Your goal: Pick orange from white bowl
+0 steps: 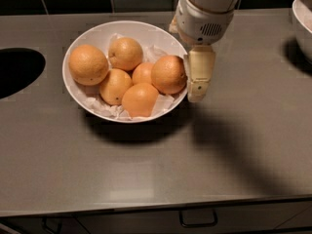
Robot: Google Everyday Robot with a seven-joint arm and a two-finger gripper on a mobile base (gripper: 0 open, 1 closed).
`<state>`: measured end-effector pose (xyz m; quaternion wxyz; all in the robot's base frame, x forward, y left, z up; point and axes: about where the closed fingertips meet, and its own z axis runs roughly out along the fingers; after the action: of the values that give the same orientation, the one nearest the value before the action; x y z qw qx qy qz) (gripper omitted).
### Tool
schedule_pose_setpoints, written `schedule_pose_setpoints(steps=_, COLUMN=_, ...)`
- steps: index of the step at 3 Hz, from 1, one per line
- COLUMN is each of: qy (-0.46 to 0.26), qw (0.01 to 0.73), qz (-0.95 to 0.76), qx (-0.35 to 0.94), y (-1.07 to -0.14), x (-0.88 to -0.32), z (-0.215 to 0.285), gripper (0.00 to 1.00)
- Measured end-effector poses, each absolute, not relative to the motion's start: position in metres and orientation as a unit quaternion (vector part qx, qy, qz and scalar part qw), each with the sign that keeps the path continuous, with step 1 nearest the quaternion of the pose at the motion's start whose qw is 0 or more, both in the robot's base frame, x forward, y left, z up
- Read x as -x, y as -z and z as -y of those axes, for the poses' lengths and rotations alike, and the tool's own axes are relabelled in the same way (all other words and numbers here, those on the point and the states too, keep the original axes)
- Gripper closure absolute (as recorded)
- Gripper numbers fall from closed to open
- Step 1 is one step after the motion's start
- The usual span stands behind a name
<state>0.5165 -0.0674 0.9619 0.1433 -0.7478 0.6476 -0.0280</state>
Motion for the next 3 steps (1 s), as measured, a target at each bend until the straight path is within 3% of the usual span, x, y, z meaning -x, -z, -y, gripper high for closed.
schedule_pose_setpoints(steps=2, qy=0.013, qw=0.134, qz=-0.636, qx=0.760, y=-0.948, x=-0.529, z=0.053, gripper=0.21)
schedule_pose_setpoints(steps=3, qy=0.004, qw=0.131, qz=-0.635, qx=0.761, y=-0.939, x=-0.532, z=0.050, gripper=0.22)
